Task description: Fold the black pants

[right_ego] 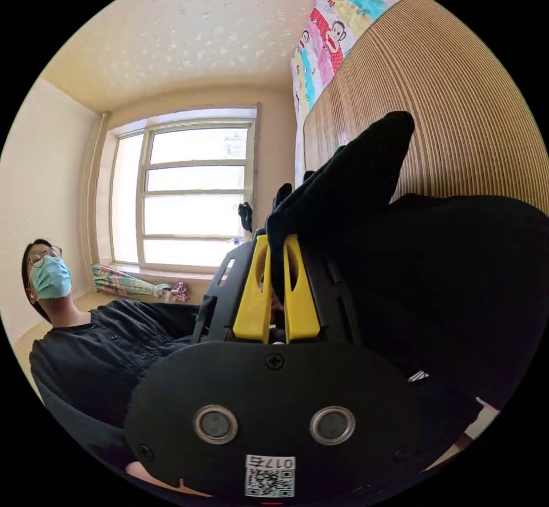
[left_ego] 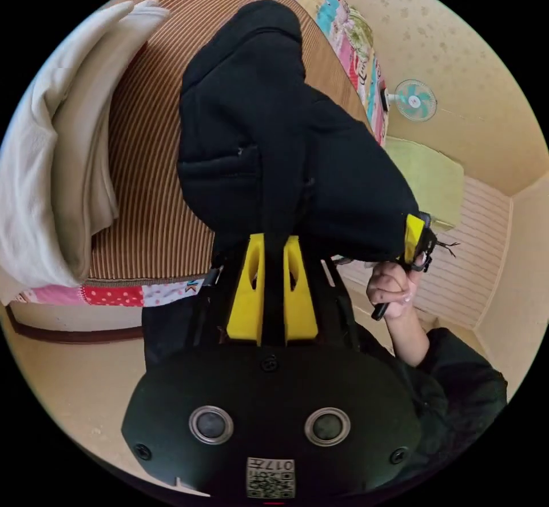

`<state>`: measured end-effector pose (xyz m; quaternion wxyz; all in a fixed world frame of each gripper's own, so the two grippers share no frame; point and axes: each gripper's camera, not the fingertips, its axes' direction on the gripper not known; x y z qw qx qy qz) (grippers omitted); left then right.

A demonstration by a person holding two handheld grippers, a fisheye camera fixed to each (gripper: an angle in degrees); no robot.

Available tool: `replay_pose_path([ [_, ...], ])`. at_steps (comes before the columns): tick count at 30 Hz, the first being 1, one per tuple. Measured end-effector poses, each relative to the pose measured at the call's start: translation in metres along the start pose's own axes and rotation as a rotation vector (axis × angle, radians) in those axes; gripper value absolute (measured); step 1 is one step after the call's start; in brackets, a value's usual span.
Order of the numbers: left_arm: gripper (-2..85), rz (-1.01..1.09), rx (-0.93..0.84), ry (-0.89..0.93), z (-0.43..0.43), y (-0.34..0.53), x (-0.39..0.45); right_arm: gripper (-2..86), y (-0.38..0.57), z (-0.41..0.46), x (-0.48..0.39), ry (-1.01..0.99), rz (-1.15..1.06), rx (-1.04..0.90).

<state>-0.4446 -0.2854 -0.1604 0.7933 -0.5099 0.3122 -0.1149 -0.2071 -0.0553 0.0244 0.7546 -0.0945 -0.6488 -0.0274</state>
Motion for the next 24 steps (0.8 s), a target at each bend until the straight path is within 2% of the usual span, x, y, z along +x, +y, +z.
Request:
replay_pose_path([
  [5,4.9,0.396,0.212,0.193,-0.068,0.053,0.092,1.9,0.041,-0.148,-0.125,-0.226,-0.333,0.298],
  [9,4.7,0.703,0.401,0.377,-0.131,0.097,0.175,1.5,0.088,-0.236,-0.216,-0.305,-0.609,0.429],
  [10,4.6,0.761,0.419,0.395,-0.139,0.103,0.189,1.4,0.104,-0.258,-0.245,-0.344,-0.701,0.452],
  [12,4.5,1.006,0.482,0.403,-0.166,0.132,0.251,1.3,0.127,-0.282,-0.285,-0.384,-0.818,0.473],
  [15,4.4,1.211,0.613,0.385,-0.191,0.172,0.317,1.2,0.16,-0.311,-0.351,-0.394,-0.994,0.501],
  [17,4.4,1.288,0.678,0.379,-0.2,0.194,0.349,1.0,0.182,-0.325,-0.4,-0.37,-1.115,0.501],
  [20,4.4,1.351,0.789,0.32,-0.199,0.225,0.391,0.9,0.2,-0.338,-0.447,-0.278,-1.169,0.563],
  [24,4.6,1.202,0.78,0.307,-0.182,0.205,0.424,0.9,0.177,-0.356,-0.472,-0.14,-1.088,0.593],
])
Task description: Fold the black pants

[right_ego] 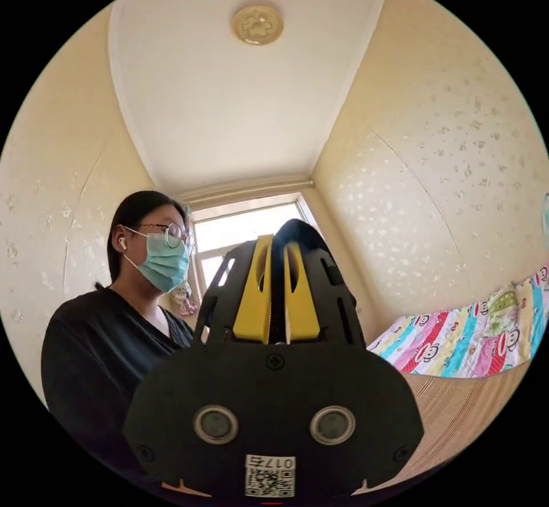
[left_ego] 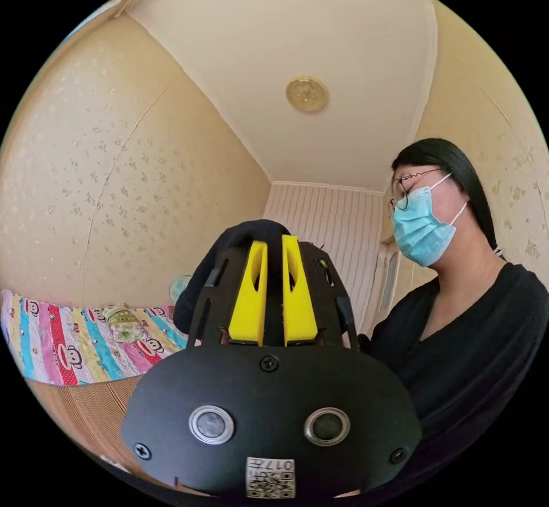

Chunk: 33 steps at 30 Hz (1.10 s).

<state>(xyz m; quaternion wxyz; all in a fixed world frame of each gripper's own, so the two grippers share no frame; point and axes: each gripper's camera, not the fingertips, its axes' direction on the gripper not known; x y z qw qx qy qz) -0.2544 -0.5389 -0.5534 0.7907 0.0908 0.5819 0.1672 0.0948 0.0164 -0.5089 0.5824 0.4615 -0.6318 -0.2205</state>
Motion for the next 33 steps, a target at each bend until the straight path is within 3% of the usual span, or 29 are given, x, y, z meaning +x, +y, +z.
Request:
replay_pose_path([
  [4,4.6,-0.099,-0.091,-0.134,0.064,-0.01,-0.056,1.3,-0.032,0.022,0.081,0.196,0.05,-0.122],
  [10,7.3,-0.338,-0.366,-0.452,0.218,-0.013,-0.253,5.2,-0.059,0.088,0.303,0.594,0.189,-0.413],
  [12,10.1,-0.51,-0.5,-0.661,0.24,0.038,-0.312,8.9,-0.032,0.091,0.358,0.752,0.354,-0.519],
  [15,10.0,-0.627,-0.634,-0.718,0.246,0.132,-0.349,10.8,0.041,0.073,0.403,0.901,0.451,-0.667],
  [16,10.0,-0.653,-0.672,-0.721,0.247,0.154,-0.354,10.8,0.077,0.06,0.416,0.887,0.492,-0.736],
  [21,10.3,-0.906,-1.182,-0.722,0.27,0.375,-0.361,11.5,0.241,-0.01,0.446,0.898,0.796,-1.084],
  [23,10.8,-0.953,-1.292,-0.712,0.279,0.428,-0.347,11.8,0.295,-0.039,0.44,0.937,0.862,-1.205],
  [27,11.2,-1.049,-1.386,-0.661,0.302,0.501,-0.319,12.1,0.323,-0.084,0.439,1.053,0.929,-1.237],
  [29,11.1,-1.081,-1.44,-0.634,0.314,0.524,-0.31,12.2,0.316,-0.114,0.439,1.222,0.882,-1.219],
  [31,10.3,-1.068,-1.525,-0.689,0.324,0.542,-0.299,12.0,0.315,-0.138,0.439,1.31,0.874,-1.206],
  [33,7.8,-0.98,-1.445,-0.788,0.331,0.537,-0.286,11.6,0.326,-0.162,0.441,1.293,0.949,-1.222],
])
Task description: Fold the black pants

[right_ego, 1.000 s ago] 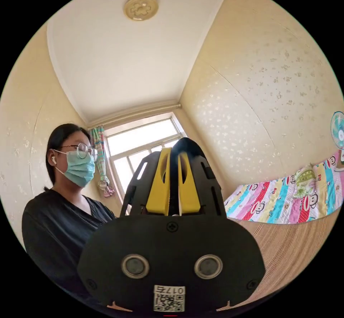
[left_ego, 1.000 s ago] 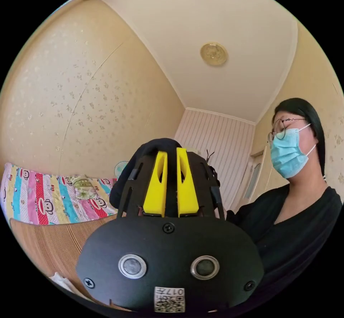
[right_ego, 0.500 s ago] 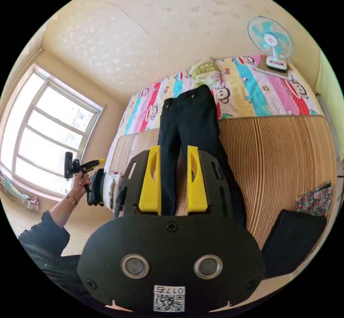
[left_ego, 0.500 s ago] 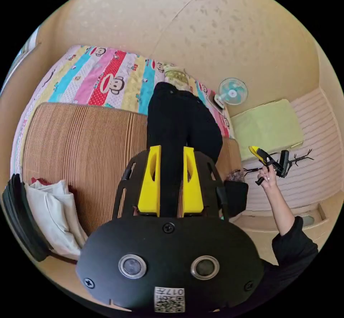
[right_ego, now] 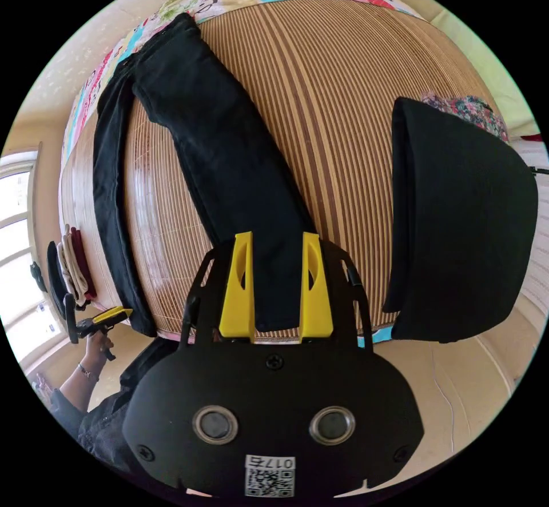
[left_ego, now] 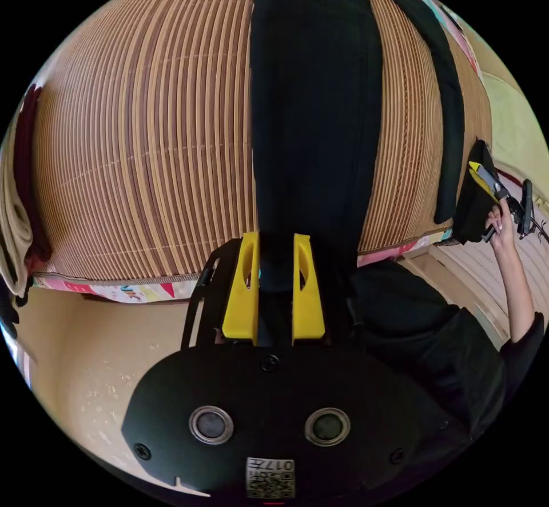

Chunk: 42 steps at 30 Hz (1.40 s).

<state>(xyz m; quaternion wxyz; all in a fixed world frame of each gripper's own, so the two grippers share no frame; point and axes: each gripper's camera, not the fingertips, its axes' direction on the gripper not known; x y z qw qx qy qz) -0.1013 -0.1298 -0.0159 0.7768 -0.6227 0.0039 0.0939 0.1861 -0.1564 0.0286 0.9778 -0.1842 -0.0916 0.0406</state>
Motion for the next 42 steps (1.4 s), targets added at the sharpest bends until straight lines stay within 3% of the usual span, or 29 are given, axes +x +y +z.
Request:
replay_pose_path([
  [2,5.2,-0.022,-0.032,0.082,0.005,-0.001,0.001,9.8,0.015,0.035,0.018,0.001,-0.001,-0.173],
  [6,2.7,-0.068,-0.025,0.338,0.003,0.003,-0.007,4.6,0.056,0.038,0.017,-0.11,-0.12,-0.123],
  [8,2.8,-0.092,-0.033,0.348,0.0,0.004,-0.009,4.0,0.073,0.041,0.024,-0.358,-0.163,-0.189],
  [9,3.2,-0.115,-0.044,0.33,-0.003,0.003,-0.011,4.0,0.077,0.04,0.027,-0.379,-0.153,-0.192],
  [14,6.3,-0.204,-0.168,0.284,0.005,0.0,-0.021,10.1,0.096,0.027,0.069,-0.394,0.028,-0.032],
  [19,7.4,-0.277,0.033,0.414,-0.014,0.006,-0.024,6.3,0.089,0.06,0.068,-0.37,0.011,-0.164],
  [22,7.7,-0.2,0.126,0.49,-0.034,-0.007,-0.002,4.1,0.092,0.036,0.059,-0.458,-0.059,-0.123],
  [28,12.2,0.177,0.191,0.629,-0.094,-0.064,0.1,3.1,0.107,-0.046,-0.015,-0.715,-0.5,0.003],
  [33,13.8,0.379,0.04,0.445,-0.101,-0.112,0.175,3.3,0.098,-0.064,-0.079,-0.808,-0.744,-0.014],
  [39,4.3,0.397,0.026,0.391,-0.08,-0.115,0.171,6.6,0.066,-0.023,-0.108,-0.711,-0.912,-0.383],
  [42,4.0,0.339,0.034,0.49,-0.072,-0.114,0.151,12.5,0.006,-0.008,-0.083,-0.532,-0.697,-0.398],
])
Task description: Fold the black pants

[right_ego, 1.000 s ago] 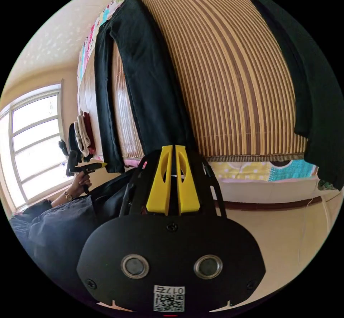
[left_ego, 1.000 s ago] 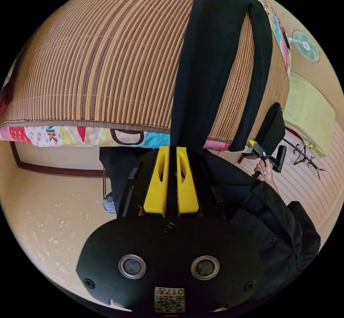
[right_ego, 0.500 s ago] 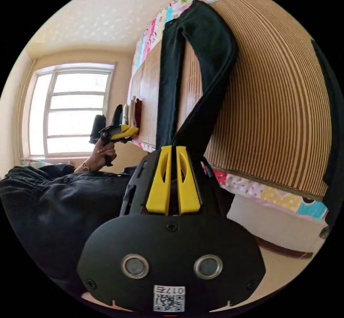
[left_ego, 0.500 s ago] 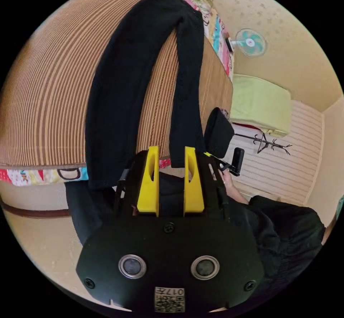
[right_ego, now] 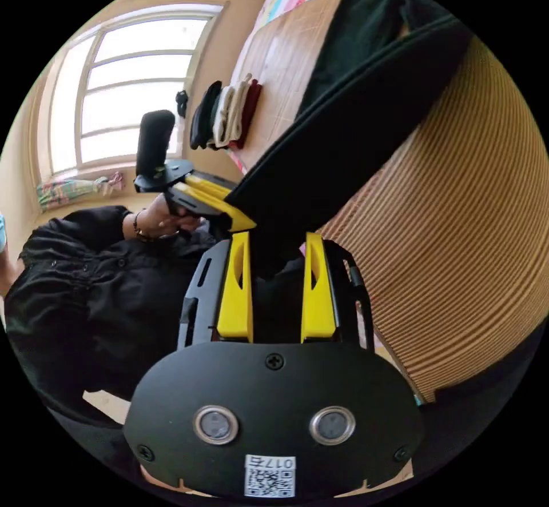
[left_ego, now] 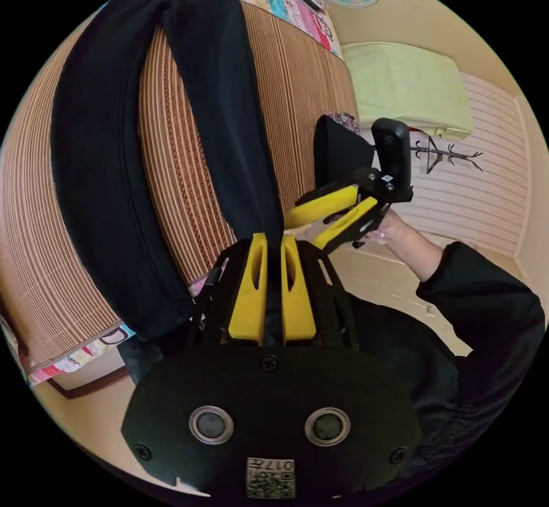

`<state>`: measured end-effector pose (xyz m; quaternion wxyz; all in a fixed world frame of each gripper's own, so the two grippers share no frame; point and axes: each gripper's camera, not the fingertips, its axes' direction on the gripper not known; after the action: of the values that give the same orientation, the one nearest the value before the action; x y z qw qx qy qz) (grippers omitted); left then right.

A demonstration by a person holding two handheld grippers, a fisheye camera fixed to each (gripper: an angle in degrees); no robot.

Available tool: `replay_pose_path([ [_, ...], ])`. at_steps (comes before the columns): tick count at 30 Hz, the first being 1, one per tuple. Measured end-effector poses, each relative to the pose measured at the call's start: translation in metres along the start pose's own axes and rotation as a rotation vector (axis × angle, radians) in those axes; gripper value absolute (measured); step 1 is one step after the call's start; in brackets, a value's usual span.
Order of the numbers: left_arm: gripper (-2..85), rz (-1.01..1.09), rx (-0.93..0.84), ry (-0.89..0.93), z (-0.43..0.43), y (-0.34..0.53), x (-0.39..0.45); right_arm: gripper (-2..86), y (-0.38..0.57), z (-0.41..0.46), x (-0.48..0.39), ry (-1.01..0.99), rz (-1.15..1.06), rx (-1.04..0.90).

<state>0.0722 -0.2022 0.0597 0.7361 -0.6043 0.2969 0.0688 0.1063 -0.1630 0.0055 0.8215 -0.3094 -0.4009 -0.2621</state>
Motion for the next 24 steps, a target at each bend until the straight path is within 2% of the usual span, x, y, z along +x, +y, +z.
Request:
replay_pose_path([
  [2,4.0,-0.019,0.028,0.038,-0.005,0.003,-0.009,14.3,-0.03,-0.049,0.035,0.069,0.129,0.171],
  [5,3.9,-0.03,0.043,0.07,-0.012,0.006,-0.021,16.5,-0.085,-0.109,0.065,0.017,0.236,0.434],
  [7,3.9,-0.03,0.058,0.11,-0.018,0.006,-0.027,17.2,-0.123,-0.131,0.079,0.026,0.297,0.543],
  [12,3.9,-0.048,0.082,0.28,-0.03,0.005,-0.052,16.0,-0.216,-0.136,0.108,0.174,0.484,0.567],
  [13,3.9,-0.051,0.084,0.298,-0.032,0.005,-0.056,13.3,-0.236,-0.133,0.105,0.236,0.497,0.568],
  [16,3.8,-0.075,0.134,0.434,-0.041,0.012,-0.076,5.2,-0.286,-0.122,0.064,0.492,0.443,0.594],
  [18,3.5,-0.112,0.203,0.575,-0.048,0.024,-0.097,4.2,-0.323,-0.101,0.017,0.728,0.332,0.548],
  [20,3.3,-0.149,0.228,0.645,-0.05,0.035,-0.113,3.6,-0.364,-0.058,-0.053,0.967,0.101,0.52],
  [22,3.3,-0.165,0.233,0.631,-0.054,0.046,-0.123,3.5,-0.386,-0.03,-0.092,0.958,-0.024,0.53],
  [24,3.6,-0.198,0.223,0.515,-0.064,0.062,-0.135,3.8,-0.408,-0.011,-0.108,0.785,-0.083,0.499],
])
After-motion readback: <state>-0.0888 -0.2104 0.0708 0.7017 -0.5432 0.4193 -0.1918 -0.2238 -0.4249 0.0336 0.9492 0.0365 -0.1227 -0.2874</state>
